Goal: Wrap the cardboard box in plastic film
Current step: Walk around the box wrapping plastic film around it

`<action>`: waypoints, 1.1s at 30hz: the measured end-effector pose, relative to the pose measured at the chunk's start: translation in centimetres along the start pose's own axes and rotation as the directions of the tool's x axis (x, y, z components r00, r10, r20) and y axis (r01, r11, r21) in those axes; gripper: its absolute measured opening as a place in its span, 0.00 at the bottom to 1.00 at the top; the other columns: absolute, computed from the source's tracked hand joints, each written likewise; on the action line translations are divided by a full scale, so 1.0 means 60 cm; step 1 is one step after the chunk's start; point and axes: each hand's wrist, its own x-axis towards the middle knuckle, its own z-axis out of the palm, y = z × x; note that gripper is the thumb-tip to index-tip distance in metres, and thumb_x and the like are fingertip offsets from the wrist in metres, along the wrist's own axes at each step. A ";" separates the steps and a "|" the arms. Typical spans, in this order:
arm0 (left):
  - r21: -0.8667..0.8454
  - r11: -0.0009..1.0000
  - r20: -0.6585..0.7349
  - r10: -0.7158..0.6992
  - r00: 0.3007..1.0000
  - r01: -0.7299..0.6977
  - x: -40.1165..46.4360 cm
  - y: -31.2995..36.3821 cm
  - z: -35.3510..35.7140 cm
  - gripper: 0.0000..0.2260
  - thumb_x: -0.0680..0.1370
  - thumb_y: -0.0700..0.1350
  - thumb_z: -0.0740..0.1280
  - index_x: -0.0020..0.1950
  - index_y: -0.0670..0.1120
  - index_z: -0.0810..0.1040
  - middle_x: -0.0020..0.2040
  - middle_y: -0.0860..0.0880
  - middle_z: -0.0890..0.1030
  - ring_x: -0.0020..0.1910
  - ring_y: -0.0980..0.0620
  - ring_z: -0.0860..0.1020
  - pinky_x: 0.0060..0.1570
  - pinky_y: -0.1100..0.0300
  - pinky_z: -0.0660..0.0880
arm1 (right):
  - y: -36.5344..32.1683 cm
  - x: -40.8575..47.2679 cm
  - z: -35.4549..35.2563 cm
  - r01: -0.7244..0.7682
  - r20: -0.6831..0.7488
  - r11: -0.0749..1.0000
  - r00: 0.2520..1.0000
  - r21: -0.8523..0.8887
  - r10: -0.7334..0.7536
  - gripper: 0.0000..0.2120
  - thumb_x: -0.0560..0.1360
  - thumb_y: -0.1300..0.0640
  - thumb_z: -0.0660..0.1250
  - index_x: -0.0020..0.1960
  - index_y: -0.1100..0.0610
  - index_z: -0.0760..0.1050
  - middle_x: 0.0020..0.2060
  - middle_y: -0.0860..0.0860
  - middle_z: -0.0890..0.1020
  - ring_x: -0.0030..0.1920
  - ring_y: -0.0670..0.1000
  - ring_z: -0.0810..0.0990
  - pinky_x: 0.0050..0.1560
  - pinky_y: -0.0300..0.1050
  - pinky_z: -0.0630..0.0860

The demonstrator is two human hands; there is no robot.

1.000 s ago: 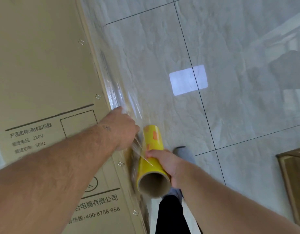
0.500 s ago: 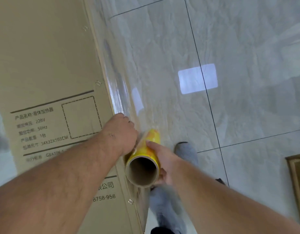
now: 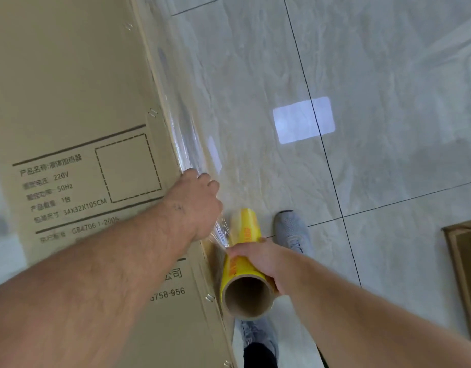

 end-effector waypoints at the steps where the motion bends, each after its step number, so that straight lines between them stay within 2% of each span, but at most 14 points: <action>1: 0.024 0.999 0.003 0.028 1.000 -0.028 -0.003 0.003 -0.001 0.17 0.81 0.49 0.61 0.69 0.54 0.78 0.67 0.49 0.73 0.68 0.45 0.70 0.70 0.45 0.63 | -0.009 -0.005 0.001 -0.002 -0.001 0.999 1.000 -0.054 0.002 0.56 0.57 0.30 0.81 0.79 0.52 0.69 0.62 0.58 0.83 0.53 0.61 0.87 0.57 0.59 0.86; 3: 0.030 0.995 0.040 0.097 0.994 -0.098 -0.007 0.009 -0.004 0.15 0.81 0.46 0.62 0.66 0.51 0.79 0.64 0.50 0.76 0.65 0.47 0.73 0.67 0.50 0.67 | -0.028 -0.011 0.002 0.006 0.007 0.986 1.000 -0.169 -0.005 0.48 0.69 0.29 0.78 0.80 0.53 0.69 0.63 0.56 0.81 0.53 0.58 0.85 0.52 0.54 0.83; 6: 0.026 0.991 0.092 0.131 0.987 -0.133 -0.016 0.014 -0.006 0.12 0.81 0.44 0.60 0.61 0.51 0.80 0.59 0.51 0.80 0.59 0.47 0.78 0.51 0.53 0.67 | -0.031 -0.003 0.000 0.019 0.004 0.989 1.000 -0.148 -0.019 0.41 0.76 0.29 0.72 0.79 0.53 0.69 0.66 0.58 0.81 0.59 0.61 0.86 0.62 0.60 0.85; 9: 0.041 0.992 0.092 0.118 0.989 -0.122 -0.015 0.012 -0.004 0.14 0.81 0.44 0.60 0.63 0.52 0.79 0.58 0.51 0.81 0.58 0.47 0.78 0.51 0.52 0.66 | 0.018 0.022 -0.003 -0.059 0.027 0.967 0.998 0.248 0.054 0.39 0.74 0.29 0.74 0.74 0.54 0.75 0.61 0.60 0.87 0.57 0.63 0.89 0.62 0.66 0.86; 11: 0.020 0.994 0.094 0.106 0.990 -0.108 -0.012 0.013 -0.002 0.15 0.81 0.44 0.59 0.64 0.52 0.77 0.59 0.51 0.81 0.58 0.46 0.79 0.50 0.51 0.66 | 0.050 0.027 0.010 -0.112 0.130 0.849 0.990 0.516 0.051 0.38 0.72 0.33 0.78 0.71 0.58 0.79 0.56 0.61 0.90 0.56 0.62 0.90 0.66 0.66 0.84; 15: -0.047 0.997 0.062 0.061 0.996 -0.059 -0.004 0.023 0.001 0.18 0.83 0.48 0.53 0.72 0.53 0.70 0.65 0.49 0.78 0.63 0.45 0.77 0.54 0.49 0.69 | 0.076 0.037 0.034 -0.165 0.245 0.674 0.969 0.720 -0.025 0.36 0.75 0.39 0.78 0.72 0.61 0.77 0.53 0.63 0.90 0.49 0.63 0.89 0.57 0.59 0.86; 17: -0.029 0.999 0.060 0.030 0.998 -0.029 -0.003 0.030 0.004 0.19 0.85 0.51 0.51 0.74 0.54 0.71 0.68 0.48 0.77 0.65 0.45 0.75 0.58 0.47 0.69 | 0.077 0.038 0.034 -0.134 0.220 0.700 0.975 0.702 -0.034 0.37 0.75 0.39 0.78 0.73 0.61 0.76 0.52 0.63 0.90 0.45 0.61 0.90 0.53 0.57 0.86; 20: 0.082 0.996 0.082 0.025 0.996 -0.032 -0.011 0.046 0.009 0.19 0.85 0.54 0.52 0.71 0.54 0.75 0.70 0.47 0.75 0.67 0.45 0.72 0.64 0.44 0.67 | 0.083 0.031 0.031 -0.067 0.145 0.820 0.989 0.568 -0.019 0.41 0.71 0.38 0.80 0.77 0.56 0.73 0.52 0.62 0.89 0.41 0.60 0.90 0.51 0.58 0.88; 23: 0.071 0.997 0.065 0.028 0.998 -0.033 -0.022 0.055 0.013 0.19 0.84 0.53 0.53 0.71 0.54 0.76 0.71 0.46 0.73 0.69 0.45 0.70 0.68 0.43 0.64 | 0.099 0.027 0.041 0.013 0.048 0.952 0.998 0.306 -0.029 0.59 0.53 0.32 0.81 0.81 0.42 0.64 0.60 0.60 0.85 0.50 0.63 0.90 0.57 0.67 0.87; 25: 0.061 0.997 0.070 0.051 0.996 -0.055 -0.028 0.060 0.013 0.20 0.83 0.51 0.55 0.73 0.53 0.75 0.72 0.46 0.72 0.71 0.44 0.69 0.72 0.44 0.63 | 0.102 0.030 0.044 0.011 0.011 0.990 1.000 0.140 -0.012 0.64 0.48 0.29 0.78 0.81 0.42 0.63 0.62 0.59 0.83 0.54 0.64 0.89 0.63 0.66 0.85; 27: 0.038 0.995 0.085 0.085 0.993 -0.089 -0.028 0.067 0.014 0.20 0.81 0.47 0.58 0.73 0.51 0.74 0.71 0.47 0.73 0.69 0.45 0.72 0.69 0.47 0.67 | 0.087 0.032 0.042 0.009 -0.026 1.000 1.000 -0.007 -0.009 0.65 0.49 0.27 0.76 0.82 0.47 0.64 0.65 0.58 0.83 0.57 0.63 0.88 0.66 0.62 0.84; 30: -0.033 0.994 0.118 0.104 0.988 -0.101 -0.019 0.073 0.013 0.19 0.79 0.43 0.62 0.71 0.51 0.72 0.65 0.49 0.77 0.62 0.46 0.78 0.53 0.52 0.72 | 0.058 0.030 0.032 0.003 -0.062 0.990 0.998 -0.144 -0.012 0.56 0.61 0.25 0.73 0.82 0.52 0.67 0.68 0.58 0.81 0.61 0.62 0.86 0.70 0.60 0.80; 31: -0.048 0.994 0.141 0.105 0.984 -0.099 -0.017 0.074 0.012 0.19 0.79 0.42 0.62 0.70 0.51 0.72 0.64 0.50 0.78 0.61 0.46 0.79 0.50 0.53 0.71 | 0.058 0.034 0.029 0.018 -0.060 0.992 0.998 -0.122 -0.026 0.49 0.67 0.26 0.72 0.79 0.53 0.71 0.67 0.59 0.82 0.61 0.62 0.86 0.70 0.61 0.81; 33: -0.034 0.995 0.154 0.103 0.983 -0.099 -0.015 0.077 0.014 0.19 0.79 0.42 0.61 0.70 0.52 0.73 0.62 0.51 0.79 0.59 0.46 0.80 0.49 0.53 0.73 | 0.081 0.044 0.022 0.013 -0.047 0.995 0.999 0.100 -0.008 0.39 0.73 0.29 0.72 0.73 0.55 0.76 0.62 0.61 0.86 0.57 0.61 0.89 0.67 0.62 0.84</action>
